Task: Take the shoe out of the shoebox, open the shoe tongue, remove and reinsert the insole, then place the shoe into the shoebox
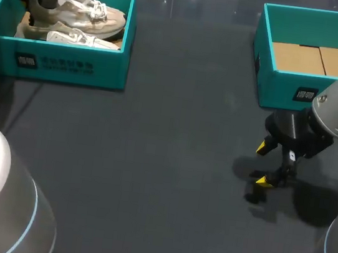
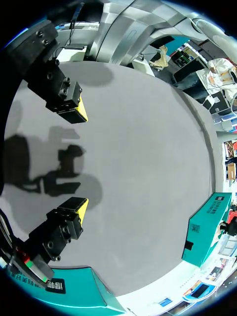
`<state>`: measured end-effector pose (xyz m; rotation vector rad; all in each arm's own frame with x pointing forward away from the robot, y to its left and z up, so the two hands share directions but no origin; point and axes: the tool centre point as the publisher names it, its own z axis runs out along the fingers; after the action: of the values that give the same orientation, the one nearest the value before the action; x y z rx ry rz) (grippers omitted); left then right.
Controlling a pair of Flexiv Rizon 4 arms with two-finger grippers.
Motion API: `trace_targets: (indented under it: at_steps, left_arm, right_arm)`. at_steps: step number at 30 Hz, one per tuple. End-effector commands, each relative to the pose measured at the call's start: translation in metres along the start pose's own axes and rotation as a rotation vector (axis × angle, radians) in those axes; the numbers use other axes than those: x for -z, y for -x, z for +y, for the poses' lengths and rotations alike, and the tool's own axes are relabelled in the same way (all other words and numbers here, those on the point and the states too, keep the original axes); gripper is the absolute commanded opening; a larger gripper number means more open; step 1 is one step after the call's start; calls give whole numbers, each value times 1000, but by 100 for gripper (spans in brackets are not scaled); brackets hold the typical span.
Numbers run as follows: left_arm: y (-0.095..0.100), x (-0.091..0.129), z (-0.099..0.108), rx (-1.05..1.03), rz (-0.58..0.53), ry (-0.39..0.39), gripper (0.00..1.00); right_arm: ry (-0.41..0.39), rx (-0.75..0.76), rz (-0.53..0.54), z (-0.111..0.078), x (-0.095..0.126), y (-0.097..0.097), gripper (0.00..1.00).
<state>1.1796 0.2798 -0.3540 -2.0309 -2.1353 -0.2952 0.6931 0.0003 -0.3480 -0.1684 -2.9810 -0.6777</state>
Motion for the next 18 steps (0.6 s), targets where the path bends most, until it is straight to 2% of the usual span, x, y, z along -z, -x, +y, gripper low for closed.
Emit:
trace_targets:
  at_steps: [1, 13, 14, 17, 18]
  left_arm:
    - [3, -6, 10, -2, -7, -18, 0]
    - [9, -17, 13, -12, -20, -40, 0]
    - [10, -18, 13, -14, -21, -39, 2]
    - [10, -19, 12, -18, -24, -37, 31]
    - [10, -20, 12, -19, -25, -36, 36]
  right_arm:
    - [-1, 0, -4, 0, -1, -2, 100]
    - [-1, 0, -4, 0, -1, -2, 100]
    - [-1, 0, -4, 0, -1, -2, 100]
    - [-1, 0, -4, 0, -1, -2, 100]
    - [-1, 0, -4, 0, -1, -2, 100]
